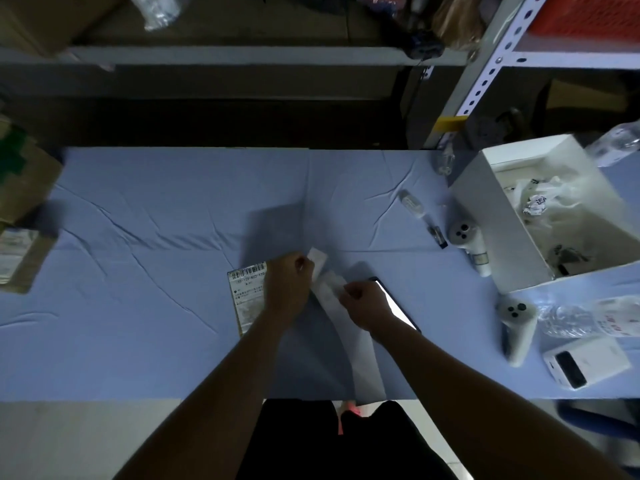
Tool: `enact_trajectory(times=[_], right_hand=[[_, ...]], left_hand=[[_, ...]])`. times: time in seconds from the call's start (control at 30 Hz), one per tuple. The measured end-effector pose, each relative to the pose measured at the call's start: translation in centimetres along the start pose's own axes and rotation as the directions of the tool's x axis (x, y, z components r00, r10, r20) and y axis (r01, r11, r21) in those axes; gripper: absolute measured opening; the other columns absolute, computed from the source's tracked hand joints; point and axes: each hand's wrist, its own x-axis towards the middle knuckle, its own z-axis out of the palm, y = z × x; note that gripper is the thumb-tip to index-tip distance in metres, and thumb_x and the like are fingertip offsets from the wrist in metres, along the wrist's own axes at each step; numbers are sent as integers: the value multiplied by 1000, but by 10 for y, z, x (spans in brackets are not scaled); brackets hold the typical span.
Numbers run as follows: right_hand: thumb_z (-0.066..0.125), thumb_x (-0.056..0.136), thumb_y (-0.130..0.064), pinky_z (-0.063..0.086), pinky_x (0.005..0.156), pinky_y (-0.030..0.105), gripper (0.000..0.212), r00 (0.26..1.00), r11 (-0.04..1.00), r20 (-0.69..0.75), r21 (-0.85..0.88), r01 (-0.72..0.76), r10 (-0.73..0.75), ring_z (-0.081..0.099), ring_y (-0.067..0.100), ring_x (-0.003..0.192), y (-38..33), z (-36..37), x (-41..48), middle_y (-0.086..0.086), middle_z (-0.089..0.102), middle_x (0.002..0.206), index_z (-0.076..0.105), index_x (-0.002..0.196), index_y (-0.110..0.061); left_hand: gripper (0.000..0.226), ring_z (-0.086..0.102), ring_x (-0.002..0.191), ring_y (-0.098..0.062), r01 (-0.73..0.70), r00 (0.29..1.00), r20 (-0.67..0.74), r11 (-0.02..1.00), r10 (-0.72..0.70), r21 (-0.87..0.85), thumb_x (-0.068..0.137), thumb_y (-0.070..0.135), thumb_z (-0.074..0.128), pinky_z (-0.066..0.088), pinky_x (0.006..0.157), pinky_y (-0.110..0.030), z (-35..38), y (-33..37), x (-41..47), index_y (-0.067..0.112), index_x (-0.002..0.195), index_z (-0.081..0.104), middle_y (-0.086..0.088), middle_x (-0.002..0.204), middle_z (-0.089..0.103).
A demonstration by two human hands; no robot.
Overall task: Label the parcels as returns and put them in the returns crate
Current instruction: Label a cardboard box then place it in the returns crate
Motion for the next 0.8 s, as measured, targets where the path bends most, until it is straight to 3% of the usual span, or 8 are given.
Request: enact_trajectory(times=[0.07,0.2,0.27,0.4,0.53,0.6,0.7,0.8], right_hand=[[71,85,-18,48,81,26,23,1000,999,-23,-32,6,-7,65,19,92,-1,0,-3,3,71,96,74,107,-10],[76,79,-16,42,74,20,27,977,996,-198,-45,73,-80,66,18,91,-13,4,-17,1,71,96,72,105,-12],[77,79,-16,51,73,28,18,965,977,-262,199,77,-23,67,18,85,-33,7,-26,0,72,90,74,96,-15],[76,85,-29,55,68,31,24,989,543,128,826,-148,76,69,24,76,-93,0,-36,14,75,89,71,97,-8],[74,83,0,57,65,23,33,997,616,74,786,-53,-9,70,18,70,-109,-5,-40,14,71,89,65,116,0],[71,85,3,56,65,21,32,997,663,58,749,-16,-41,69,15,67,-109,-6,-45,9,71,89,67,115,-3],[72,86,-2,59,77,27,22,996,597,72,801,-31,-44,70,20,75,-107,-2,-51,19,74,95,68,105,-13],[71,88,-5,57,81,28,24,989,599,104,801,-20,-106,72,22,89,-102,7,-56,18,74,102,67,111,-12]], left_hand=[[22,52,56,-25,-56,993,-104,998,53,-25,80,25,52,34,53,-31,-11,5,2,17,60,48,-3,55,49],[17,56,54,-27,-218,931,-269,966,248,138,78,17,64,44,54,-35,-31,5,-4,14,62,58,-5,59,59],[11,57,59,-29,-294,870,-312,910,382,293,75,12,70,42,59,-34,-36,3,-8,13,66,63,-5,64,60],[10,60,69,-29,-481,686,-299,721,664,499,79,10,72,40,65,-36,-40,-2,-12,8,72,66,-8,76,63],[19,64,75,-29,-593,544,-261,585,797,553,83,26,76,44,64,-37,-51,-12,-22,8,82,70,-9,87,67],[46,63,82,-26,-538,611,-276,645,742,543,78,49,75,46,66,-37,-58,-21,-28,8,98,71,-8,95,68],[84,62,89,-15,-364,844,-278,870,459,331,62,67,75,47,75,-32,-67,-32,-39,10,122,64,-3,107,67],[53,68,79,-9,-14,985,-166,955,-37,-296,73,39,85,53,73,-26,-77,-23,-45,10,113,69,1,95,73]])
